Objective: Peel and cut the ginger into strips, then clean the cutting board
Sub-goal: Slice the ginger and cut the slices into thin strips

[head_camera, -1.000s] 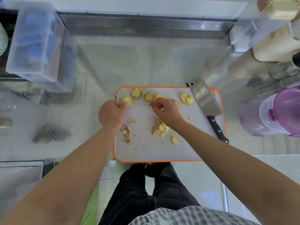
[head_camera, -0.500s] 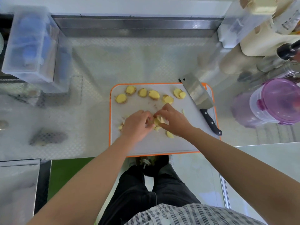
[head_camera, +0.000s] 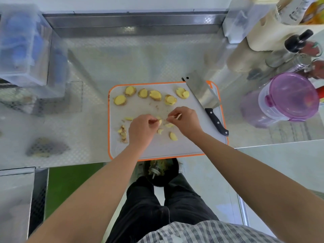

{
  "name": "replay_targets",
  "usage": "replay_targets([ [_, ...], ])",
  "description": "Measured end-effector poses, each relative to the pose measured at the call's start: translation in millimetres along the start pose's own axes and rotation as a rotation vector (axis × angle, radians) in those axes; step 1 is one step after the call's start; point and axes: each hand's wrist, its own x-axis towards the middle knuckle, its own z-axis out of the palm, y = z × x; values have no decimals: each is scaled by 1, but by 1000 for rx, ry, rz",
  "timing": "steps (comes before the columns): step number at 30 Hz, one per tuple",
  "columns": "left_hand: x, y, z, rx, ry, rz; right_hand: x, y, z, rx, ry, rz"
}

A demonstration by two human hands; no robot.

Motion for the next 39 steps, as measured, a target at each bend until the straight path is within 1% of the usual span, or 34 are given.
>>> replay_targets([
  [2,2,-4,-2,-15,19,-50,1,6,-7,20,0,82],
  [5,5,-9,-2,-92,15,-140,2,11,-11,32,-84,170],
  [7,6,-10,-1,-185,-3,-201,2,10,-11,41,-73,171],
  [9,6,-10,0,-265,-40,-219,3,9,-13,59,-56,160],
  [11,6,-9,-1,-289,-66,-209,4,10,-13,68,-91,183],
  [13,5,-10,-2,-284,-53,-211,4,13,-13,5,-111,202],
  [14,4,-12,-2,-275,-39,-219,3,15,-13,-47,-93,195],
  [16,4,-14,-2,-262,-17,-236,0,16,-15,-139,-33,91],
  [17,3,-14,-2,-260,-13,-239,-1,15,-16,-152,-41,6],
  [18,3,-14,-3,-256,-12,-238,-3,15,-16,-151,-98,-75],
  [20,3,-11,-3,-242,-8,-234,-7,15,-15,-221,-296,-183],
  [21,3,-10,-3,-242,-6,-232,-9,15,-13,-295,-371,-213],
  [22,2,-10,-2,-253,-8,-232,-10,17,-10,-362,-404,-232],
  [24,1,-10,-1,-286,-24,-228,-12,19,-6,-428,-394,-243],
  [28,-1,-12,1,-336,-36,-221,-11,18,-2,-453,-382,-257],
  [30,-4,-13,1,-394,-26,-260,-12,17,-4,-393,-400,-248],
  [31,-5,-13,0,-435,-25,-287,-13,15,-4,-306,-393,-219],
  [35,-11,-6,-5,-615,-66,-322,-16,3,-6,228,-223,23],
  [36,-13,-3,-6,-640,-84,-317,-15,1,-6,318,-208,69],
  [39,-16,4,-10,-693,-119,-307,-12,-4,-5,355,-232,77],
])
